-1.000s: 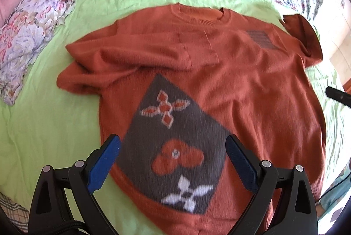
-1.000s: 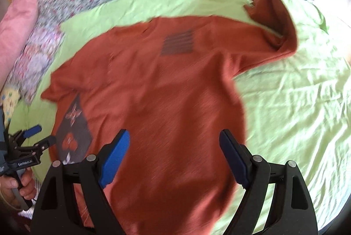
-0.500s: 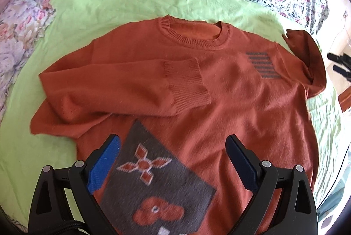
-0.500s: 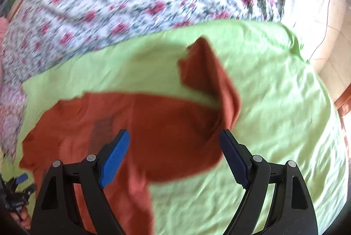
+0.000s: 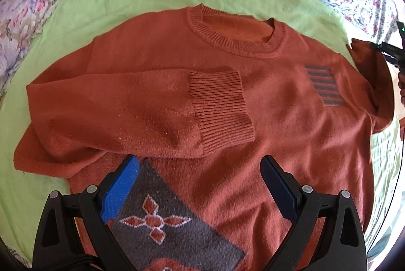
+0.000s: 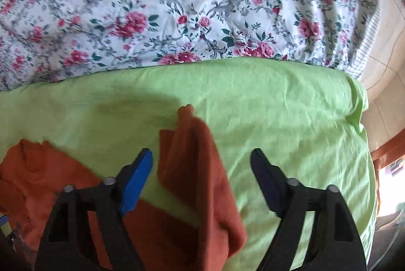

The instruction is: Fold small clothes

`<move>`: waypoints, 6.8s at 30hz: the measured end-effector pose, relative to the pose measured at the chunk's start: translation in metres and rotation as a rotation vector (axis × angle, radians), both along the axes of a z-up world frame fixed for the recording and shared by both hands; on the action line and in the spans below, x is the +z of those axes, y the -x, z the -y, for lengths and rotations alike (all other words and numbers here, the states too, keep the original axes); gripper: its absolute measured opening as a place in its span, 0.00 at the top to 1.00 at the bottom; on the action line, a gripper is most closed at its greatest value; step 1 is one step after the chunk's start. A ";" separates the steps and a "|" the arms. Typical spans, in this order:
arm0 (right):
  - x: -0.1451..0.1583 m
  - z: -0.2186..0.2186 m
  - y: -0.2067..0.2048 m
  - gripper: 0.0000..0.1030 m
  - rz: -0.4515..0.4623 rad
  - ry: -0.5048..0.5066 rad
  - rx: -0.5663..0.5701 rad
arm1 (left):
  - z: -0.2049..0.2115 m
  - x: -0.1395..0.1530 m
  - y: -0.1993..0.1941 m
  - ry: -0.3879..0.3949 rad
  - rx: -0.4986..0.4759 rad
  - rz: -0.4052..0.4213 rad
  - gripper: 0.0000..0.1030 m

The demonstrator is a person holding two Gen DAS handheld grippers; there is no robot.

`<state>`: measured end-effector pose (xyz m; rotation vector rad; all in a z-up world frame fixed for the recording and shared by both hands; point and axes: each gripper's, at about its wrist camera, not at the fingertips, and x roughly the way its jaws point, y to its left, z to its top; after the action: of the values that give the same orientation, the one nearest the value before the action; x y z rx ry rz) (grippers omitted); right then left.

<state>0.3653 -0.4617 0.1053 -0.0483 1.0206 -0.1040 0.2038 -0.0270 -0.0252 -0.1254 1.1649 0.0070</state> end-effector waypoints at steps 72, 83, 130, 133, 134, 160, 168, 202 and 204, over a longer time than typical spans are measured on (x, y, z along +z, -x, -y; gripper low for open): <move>-0.040 -0.186 0.235 0.41 0.077 -0.540 0.076 | -0.079 -0.045 0.033 0.464 0.073 0.002 0.48; -0.045 -0.164 0.169 0.41 -0.002 -0.218 0.005 | -0.070 -0.025 0.033 0.282 0.023 0.067 0.94; -0.043 -0.136 0.141 0.71 -0.063 -0.186 -0.061 | -0.104 -0.006 0.031 0.279 0.127 0.127 0.49; -0.021 -0.152 0.153 0.71 -0.003 -0.198 -0.022 | -0.107 -0.003 0.046 0.284 0.139 0.122 0.49; -0.013 -0.163 0.158 0.70 0.021 -0.213 0.004 | -0.108 -0.003 0.053 0.277 0.140 0.120 0.49; -0.089 -0.402 0.120 0.92 -0.266 -0.461 0.490 | -0.169 -0.030 0.082 0.190 0.382 0.041 0.49; 0.016 -0.413 0.116 0.93 -0.054 -0.637 0.538 | -0.152 -0.025 0.068 0.186 0.318 0.054 0.48; -0.046 -0.162 0.174 0.94 -0.057 -0.358 -0.046 | -0.170 -0.037 0.061 0.258 0.357 -0.025 0.52; -0.055 -0.159 0.176 0.94 -0.063 -0.377 -0.062 | -0.168 -0.028 0.064 0.302 0.287 -0.033 0.51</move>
<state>0.1895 -0.3026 0.0508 0.3247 1.0906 0.0350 0.1394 0.1415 -0.0529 -0.5603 1.1667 0.0873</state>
